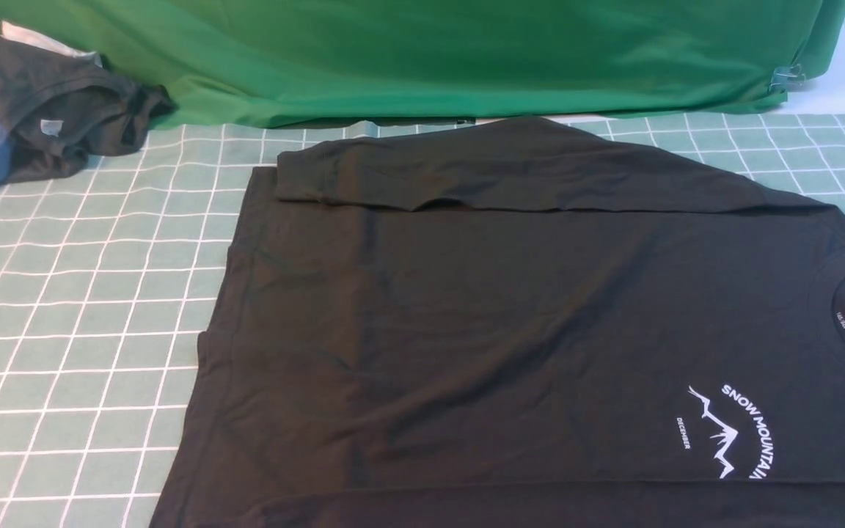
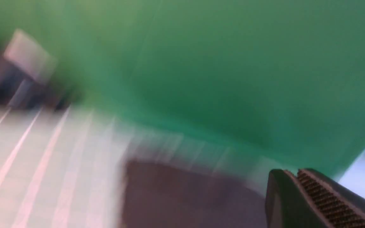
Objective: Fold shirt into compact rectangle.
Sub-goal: 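Grasp the left edge of the dark T-shirt lying flat on the table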
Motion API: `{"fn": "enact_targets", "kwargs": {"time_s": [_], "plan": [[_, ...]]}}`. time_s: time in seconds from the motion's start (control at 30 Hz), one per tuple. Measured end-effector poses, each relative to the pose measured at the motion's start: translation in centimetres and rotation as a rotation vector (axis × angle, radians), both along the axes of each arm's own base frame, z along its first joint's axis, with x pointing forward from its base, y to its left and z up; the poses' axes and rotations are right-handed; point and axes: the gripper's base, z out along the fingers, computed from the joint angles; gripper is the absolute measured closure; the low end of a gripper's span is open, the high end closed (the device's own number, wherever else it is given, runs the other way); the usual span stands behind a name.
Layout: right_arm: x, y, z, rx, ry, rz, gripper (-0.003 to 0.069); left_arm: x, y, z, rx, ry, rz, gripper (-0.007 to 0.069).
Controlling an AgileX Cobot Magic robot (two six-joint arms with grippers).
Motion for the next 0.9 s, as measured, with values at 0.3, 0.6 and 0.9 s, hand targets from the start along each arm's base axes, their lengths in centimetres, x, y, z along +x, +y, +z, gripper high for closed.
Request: {"fn": "enact_targets", "kwargs": {"time_s": [0.3,0.6,0.9], "plan": [[-0.7,1.7,5.4,-0.36,0.197,0.195,0.0623,7.2,-0.7,-7.8,0.181,0.802,-0.201,0.061],[4.7,3.4,9.4,-0.752,0.724,0.48,0.064,10.0,-2.7,-12.8,0.265,0.982,-0.341,0.0622],[7.2,4.5,6.8,-0.782,0.887,0.66,0.064,11.3,-5.7,-15.7,0.371,1.057,-0.459,0.0605]]}}
